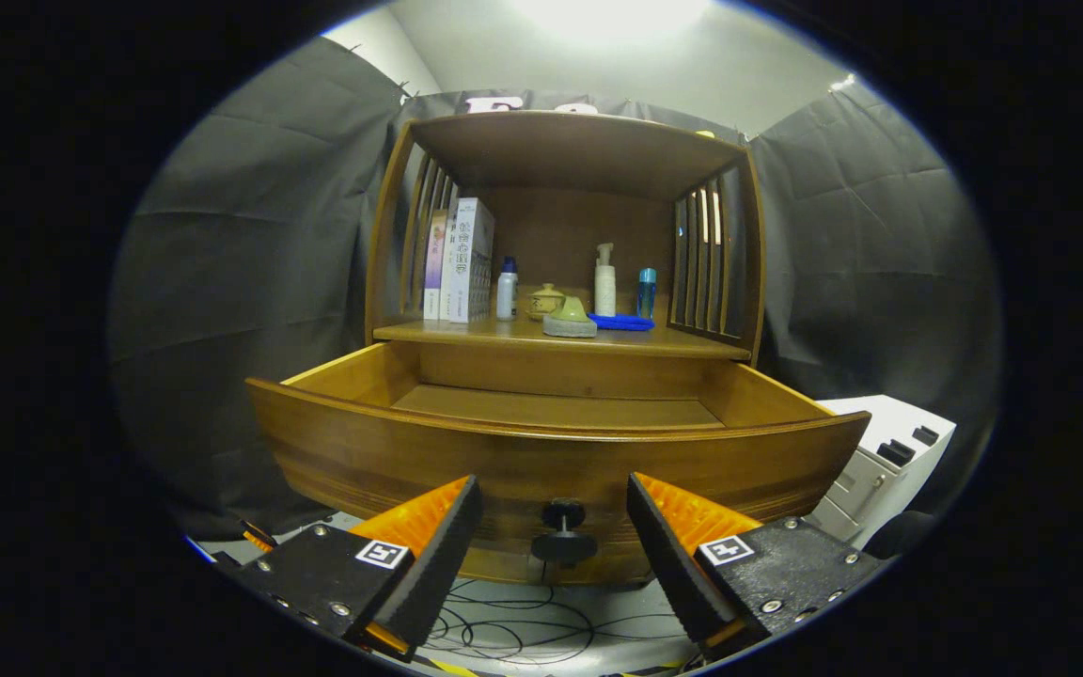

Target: Pull open the drawer, take out the items inside it, and place them on the countertop above the cabinet.

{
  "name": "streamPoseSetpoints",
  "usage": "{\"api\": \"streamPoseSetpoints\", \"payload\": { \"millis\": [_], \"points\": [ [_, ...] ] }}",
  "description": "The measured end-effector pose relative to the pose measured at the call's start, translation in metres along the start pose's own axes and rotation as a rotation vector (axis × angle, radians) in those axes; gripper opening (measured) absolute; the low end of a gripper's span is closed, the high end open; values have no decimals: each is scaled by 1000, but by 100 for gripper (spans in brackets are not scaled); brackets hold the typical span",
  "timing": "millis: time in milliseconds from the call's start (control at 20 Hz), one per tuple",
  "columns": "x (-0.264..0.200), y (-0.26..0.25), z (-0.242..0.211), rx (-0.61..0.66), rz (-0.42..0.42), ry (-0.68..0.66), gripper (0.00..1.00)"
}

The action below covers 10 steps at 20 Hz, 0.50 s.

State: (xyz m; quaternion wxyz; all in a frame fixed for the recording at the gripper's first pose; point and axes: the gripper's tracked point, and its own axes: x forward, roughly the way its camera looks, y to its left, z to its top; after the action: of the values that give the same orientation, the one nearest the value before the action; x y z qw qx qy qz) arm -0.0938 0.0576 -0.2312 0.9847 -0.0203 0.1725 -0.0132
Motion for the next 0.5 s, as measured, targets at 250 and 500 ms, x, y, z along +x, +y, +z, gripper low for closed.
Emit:
{"api": "streamPoseSetpoints", "payload": {
  "millis": [250,500],
  "points": [
    [16,-7,-10,19,-22,36,96],
    [19,-4,-11,35,-21,43,96]
  ]
}}
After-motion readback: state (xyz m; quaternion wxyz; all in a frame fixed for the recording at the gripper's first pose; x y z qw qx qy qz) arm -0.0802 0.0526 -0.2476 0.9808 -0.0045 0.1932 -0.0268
